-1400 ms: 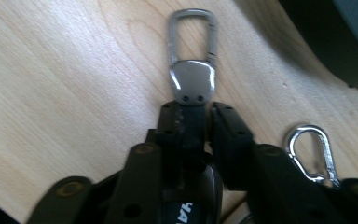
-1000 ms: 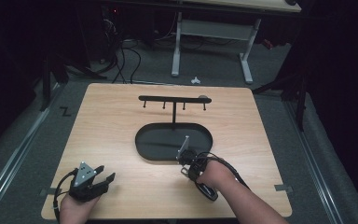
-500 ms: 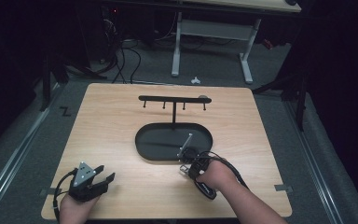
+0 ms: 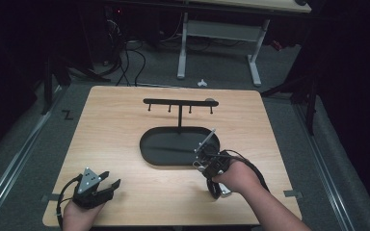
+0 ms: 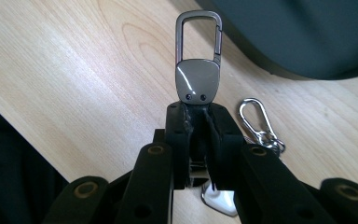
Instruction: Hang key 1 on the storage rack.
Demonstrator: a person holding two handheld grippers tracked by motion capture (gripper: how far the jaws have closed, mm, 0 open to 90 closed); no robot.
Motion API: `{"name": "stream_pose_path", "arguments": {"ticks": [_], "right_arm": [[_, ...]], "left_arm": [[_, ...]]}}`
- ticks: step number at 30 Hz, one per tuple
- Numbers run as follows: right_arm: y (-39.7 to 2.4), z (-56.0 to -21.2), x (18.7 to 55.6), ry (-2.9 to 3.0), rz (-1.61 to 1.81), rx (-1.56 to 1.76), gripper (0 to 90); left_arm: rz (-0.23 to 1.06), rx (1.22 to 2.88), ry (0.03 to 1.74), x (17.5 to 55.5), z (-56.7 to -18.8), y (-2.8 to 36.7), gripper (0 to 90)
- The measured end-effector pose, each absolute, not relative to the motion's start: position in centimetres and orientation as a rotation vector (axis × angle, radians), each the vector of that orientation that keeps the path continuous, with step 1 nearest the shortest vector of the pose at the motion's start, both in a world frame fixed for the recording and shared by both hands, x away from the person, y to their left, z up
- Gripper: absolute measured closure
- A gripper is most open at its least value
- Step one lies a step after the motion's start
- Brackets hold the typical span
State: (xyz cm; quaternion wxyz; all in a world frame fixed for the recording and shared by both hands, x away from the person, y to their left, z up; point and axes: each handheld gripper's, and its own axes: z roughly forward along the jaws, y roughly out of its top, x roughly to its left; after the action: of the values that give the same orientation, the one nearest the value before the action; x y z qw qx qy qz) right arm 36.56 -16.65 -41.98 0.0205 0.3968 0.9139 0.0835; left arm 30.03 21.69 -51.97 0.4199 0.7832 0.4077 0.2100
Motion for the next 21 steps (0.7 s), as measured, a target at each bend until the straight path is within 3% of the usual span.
{"name": "stream_pose_path", "arguments": {"ticks": [21], "right_arm": [[-18.7,-37.9,37.2,2.746,0.335,1.242,80.4]], "left_arm": [[0.533,1.959,1.024,29.9,-52.0,21.9,45.2]]}}
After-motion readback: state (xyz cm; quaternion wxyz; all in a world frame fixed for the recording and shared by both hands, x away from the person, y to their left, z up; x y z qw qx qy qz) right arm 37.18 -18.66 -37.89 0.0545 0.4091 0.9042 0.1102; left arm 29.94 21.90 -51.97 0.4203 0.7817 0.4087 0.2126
